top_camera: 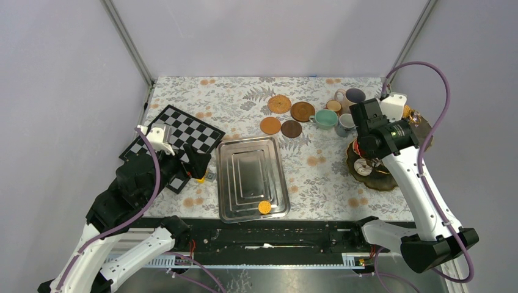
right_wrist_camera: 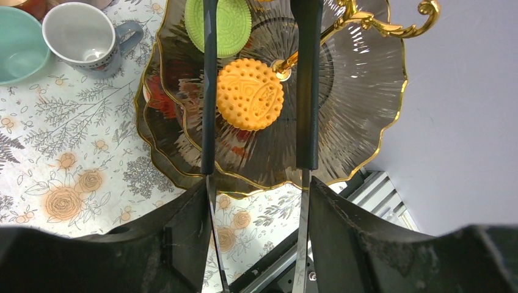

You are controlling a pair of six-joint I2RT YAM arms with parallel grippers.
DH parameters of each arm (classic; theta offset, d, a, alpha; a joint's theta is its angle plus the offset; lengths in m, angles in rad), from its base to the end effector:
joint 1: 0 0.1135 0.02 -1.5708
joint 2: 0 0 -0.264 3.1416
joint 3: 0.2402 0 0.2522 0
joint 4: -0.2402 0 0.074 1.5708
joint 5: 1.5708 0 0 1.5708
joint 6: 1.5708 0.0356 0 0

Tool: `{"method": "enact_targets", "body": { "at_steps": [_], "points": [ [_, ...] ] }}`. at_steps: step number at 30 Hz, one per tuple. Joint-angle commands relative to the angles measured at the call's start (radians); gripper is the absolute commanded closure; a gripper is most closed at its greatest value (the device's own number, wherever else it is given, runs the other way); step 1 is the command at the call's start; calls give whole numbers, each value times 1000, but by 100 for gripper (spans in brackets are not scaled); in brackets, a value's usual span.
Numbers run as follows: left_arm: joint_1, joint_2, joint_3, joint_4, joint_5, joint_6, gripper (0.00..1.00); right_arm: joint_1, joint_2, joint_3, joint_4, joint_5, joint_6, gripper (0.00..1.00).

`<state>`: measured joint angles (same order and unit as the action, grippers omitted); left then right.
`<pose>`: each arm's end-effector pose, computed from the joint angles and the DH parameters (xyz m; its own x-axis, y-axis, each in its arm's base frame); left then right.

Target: Serve the afternoon tea

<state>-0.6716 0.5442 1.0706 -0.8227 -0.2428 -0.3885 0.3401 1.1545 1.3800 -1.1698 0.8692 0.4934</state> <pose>0.0677 -0.0428 0.3934 -0.3721 -0.1739 -0.9117 0.3058 0.9045 -0.2973 0.1933 0.0396 0.3896 -0.5746 0.1209 -0.8094 0.5439 0.7954 -0.2673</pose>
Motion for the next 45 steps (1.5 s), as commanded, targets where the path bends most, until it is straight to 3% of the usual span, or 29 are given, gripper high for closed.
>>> {"method": "enact_targets", "body": {
  "at_steps": [1,13,19,28,31,34,36,41,45],
  "points": [
    [-4,-1,14,17,7,16,1,-6,-18,4,-14,15,-3,40],
    [-5,-7,10,10,-2,20,1,-5,-25,28,-27,-12,-5,31],
    [-4,-5,9,10,-4,22,1,-6,-57,22,103,-168,-147,32],
    [-5,-4,9,5,-11,18,1,-4,-105,22,289,-616,-350,32],
    [-4,-3,5,4,-13,13,1,-4,-119,17,302,-837,-393,32],
    [-5,5,3,7,-15,11,1,18,-144,-20,343,-1184,-374,29],
    [-5,9,3,5,-18,13,1,67,-130,-56,352,-1283,-320,29],
    [-5,13,-8,20,-25,12,1,472,-71,-183,361,-1070,-156,29],
    [-5,17,-15,21,-17,7,1,633,38,-216,295,-952,-24,29]
  ]
}}
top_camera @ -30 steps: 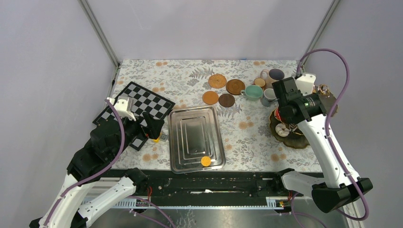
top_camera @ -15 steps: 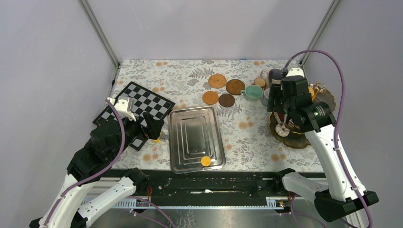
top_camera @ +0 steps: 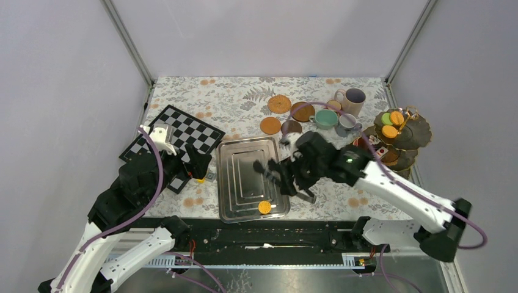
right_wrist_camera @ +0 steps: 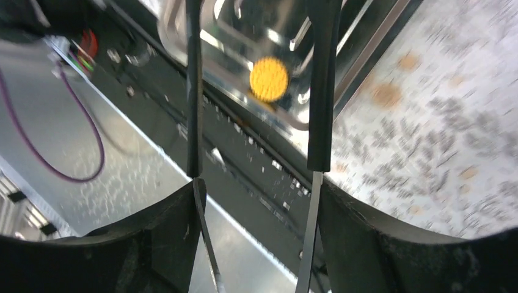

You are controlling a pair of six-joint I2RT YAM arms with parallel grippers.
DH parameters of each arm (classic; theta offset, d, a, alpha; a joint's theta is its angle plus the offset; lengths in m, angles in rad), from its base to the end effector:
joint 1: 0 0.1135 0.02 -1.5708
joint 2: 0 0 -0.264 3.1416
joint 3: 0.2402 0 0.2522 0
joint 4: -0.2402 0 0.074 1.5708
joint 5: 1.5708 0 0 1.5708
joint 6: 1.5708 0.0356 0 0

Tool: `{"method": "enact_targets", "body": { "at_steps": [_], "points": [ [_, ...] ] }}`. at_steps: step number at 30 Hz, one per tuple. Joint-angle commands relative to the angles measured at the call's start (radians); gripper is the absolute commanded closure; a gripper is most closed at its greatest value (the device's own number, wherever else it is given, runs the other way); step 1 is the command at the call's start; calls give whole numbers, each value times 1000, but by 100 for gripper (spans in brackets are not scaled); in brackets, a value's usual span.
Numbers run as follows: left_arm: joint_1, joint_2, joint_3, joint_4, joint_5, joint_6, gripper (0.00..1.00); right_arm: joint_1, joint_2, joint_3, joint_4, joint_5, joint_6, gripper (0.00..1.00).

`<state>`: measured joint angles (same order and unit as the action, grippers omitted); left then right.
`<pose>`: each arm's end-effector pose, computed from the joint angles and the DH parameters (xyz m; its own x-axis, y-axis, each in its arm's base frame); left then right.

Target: Serve the afternoon tea

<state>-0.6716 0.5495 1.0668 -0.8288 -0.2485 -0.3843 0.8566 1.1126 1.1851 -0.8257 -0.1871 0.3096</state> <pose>0.0692 -0.0438 0.3914 -0.3798 -0.1623 -0.9107 0.2993 0.9100 -0.2870 0.1409 0.1726 0.3533 -0.6800 -0.3274 -0.6561 -0.6553 0.6728 0.3434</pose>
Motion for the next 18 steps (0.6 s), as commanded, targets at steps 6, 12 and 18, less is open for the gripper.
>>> {"method": "enact_targets", "body": {
  "at_steps": [6,12,18],
  "points": [
    [-4,6,-19,28,-17,4,1,285,271,68,-263,243,411,29],
    [-5,-1,-49,52,4,-2,1,460,457,223,-383,397,577,29],
    [-5,-13,-34,39,1,15,1,561,659,371,-473,472,613,29]
  ]
}}
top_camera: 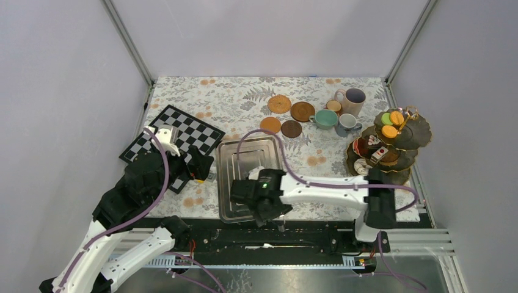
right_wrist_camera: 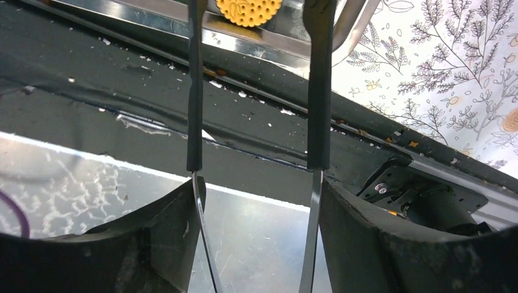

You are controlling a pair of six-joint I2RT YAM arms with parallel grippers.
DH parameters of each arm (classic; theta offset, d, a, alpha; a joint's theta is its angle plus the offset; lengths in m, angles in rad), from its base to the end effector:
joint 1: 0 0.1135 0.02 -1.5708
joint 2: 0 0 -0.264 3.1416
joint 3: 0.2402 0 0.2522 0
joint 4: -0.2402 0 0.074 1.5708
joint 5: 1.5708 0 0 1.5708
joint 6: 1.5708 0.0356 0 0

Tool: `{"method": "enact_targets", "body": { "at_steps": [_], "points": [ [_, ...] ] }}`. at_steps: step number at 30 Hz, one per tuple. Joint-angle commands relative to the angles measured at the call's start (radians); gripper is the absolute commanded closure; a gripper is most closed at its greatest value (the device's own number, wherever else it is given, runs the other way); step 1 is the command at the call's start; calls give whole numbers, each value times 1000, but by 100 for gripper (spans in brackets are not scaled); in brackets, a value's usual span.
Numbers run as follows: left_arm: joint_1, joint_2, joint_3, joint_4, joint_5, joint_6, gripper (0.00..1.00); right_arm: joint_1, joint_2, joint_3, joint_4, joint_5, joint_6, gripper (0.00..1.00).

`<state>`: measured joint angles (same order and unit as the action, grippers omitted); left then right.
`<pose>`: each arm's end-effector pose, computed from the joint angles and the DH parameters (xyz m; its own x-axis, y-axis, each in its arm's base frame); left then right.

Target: Serve the afternoon tea

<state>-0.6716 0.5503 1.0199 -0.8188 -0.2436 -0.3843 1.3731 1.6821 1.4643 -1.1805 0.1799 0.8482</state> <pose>0.0744 -0.0482 0.3788 -0.4082 -0.1403 -0.9021 0.2949 0.9149 -0.2758 0.0691 0.3127 0.2741 -0.8471 -0.4713 -0.2457 -0.4888 0.8723 0.0122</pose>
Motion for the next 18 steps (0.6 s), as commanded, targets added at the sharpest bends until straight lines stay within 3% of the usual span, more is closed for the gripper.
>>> {"method": "enact_targets", "body": {
  "at_steps": [1,18],
  "points": [
    [-5,-17,16,21,-9,18,1,56,116,112,-127,108,74,28],
    [-5,-34,19,-5,-31,26,1,80,130,26,-7,31,86,29]
  ]
}}
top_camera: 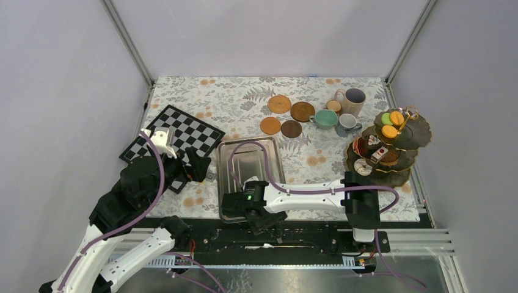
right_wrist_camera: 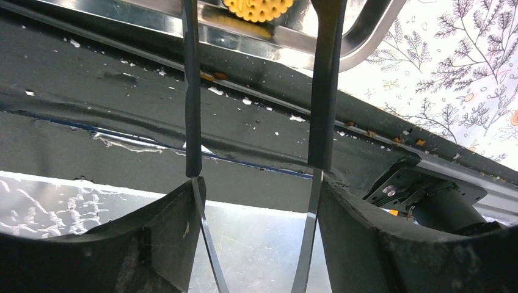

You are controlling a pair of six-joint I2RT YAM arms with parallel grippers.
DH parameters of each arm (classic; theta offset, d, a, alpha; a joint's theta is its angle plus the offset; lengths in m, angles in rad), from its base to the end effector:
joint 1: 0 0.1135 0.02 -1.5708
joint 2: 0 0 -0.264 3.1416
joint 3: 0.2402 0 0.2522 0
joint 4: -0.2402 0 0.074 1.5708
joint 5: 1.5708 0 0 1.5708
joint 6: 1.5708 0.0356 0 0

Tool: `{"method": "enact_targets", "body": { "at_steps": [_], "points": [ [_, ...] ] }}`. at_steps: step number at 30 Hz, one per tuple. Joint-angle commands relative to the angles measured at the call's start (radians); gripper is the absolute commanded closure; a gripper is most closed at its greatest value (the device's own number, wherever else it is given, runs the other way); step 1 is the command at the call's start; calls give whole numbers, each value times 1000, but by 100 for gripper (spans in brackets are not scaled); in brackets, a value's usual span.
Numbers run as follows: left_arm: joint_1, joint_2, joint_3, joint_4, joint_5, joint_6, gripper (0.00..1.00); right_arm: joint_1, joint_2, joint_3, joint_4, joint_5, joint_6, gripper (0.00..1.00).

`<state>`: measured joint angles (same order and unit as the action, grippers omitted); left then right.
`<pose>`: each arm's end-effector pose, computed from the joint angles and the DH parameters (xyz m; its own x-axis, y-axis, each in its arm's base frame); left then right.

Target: Serve the afternoon tea

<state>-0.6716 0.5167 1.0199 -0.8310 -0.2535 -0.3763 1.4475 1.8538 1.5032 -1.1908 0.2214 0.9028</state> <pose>0.0673 -0.0421 0.3797 -0.3874 -0.1464 -0.9102 0.2947 0.9158 -0.2728 0.0505 0.3440 0.2305 -0.8356 -0.5152 -0.1905 -0.5027 0.8571 -0.1129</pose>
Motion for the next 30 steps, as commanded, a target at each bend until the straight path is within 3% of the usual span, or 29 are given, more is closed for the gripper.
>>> {"method": "enact_targets", "body": {
  "at_steps": [1,14,30],
  "points": [
    [-5,3,21,7,-21,19,1,6,-44,-17,4,-13,33,30],
    [-5,11,18,20,-9,13,1,42,-3,52,-107,-12,12,30],
    [-5,0,31,4,-21,19,1,44,43,81,-104,36,-6,34]
  ]
}}
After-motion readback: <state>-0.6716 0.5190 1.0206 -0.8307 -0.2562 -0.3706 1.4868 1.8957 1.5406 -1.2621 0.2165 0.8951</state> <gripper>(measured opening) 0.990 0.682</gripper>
